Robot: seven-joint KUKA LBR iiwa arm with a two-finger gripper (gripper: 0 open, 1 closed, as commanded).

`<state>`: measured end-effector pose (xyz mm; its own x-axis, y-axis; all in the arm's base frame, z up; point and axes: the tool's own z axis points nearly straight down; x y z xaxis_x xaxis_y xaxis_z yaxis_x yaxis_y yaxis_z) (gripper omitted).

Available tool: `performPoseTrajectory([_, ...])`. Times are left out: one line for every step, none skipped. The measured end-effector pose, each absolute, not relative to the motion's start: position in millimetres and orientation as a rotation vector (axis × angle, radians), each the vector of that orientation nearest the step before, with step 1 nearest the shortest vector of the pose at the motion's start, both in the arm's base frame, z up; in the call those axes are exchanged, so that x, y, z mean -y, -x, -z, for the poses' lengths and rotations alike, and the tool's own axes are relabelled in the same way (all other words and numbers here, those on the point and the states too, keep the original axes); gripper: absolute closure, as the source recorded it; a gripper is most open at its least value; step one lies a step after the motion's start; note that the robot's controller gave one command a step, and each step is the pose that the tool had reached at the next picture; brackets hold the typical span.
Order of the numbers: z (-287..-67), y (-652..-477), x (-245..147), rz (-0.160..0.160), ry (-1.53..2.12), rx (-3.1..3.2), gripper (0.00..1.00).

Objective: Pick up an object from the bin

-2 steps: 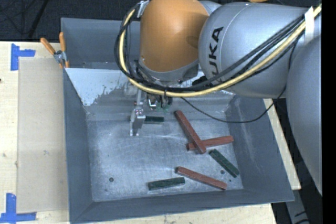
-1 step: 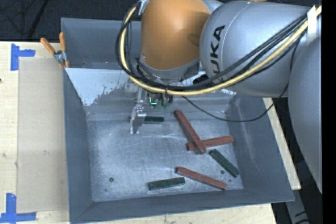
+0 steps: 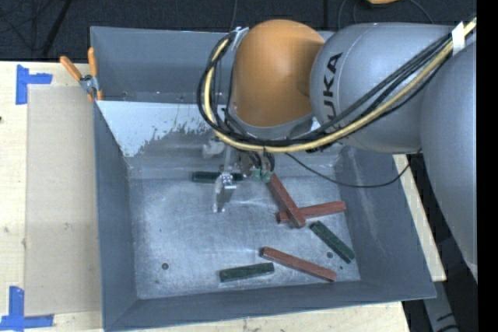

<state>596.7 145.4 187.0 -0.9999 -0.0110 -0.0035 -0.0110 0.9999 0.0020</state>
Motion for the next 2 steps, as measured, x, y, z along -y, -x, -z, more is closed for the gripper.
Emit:
performPoseTrajectory([-194, -589.9, -77, 0.001, -0.009, -3.148, 0.0])
performPoseTrajectory([-168, -605.2, -67, 0.0, -0.072, -3.13, 0.0])
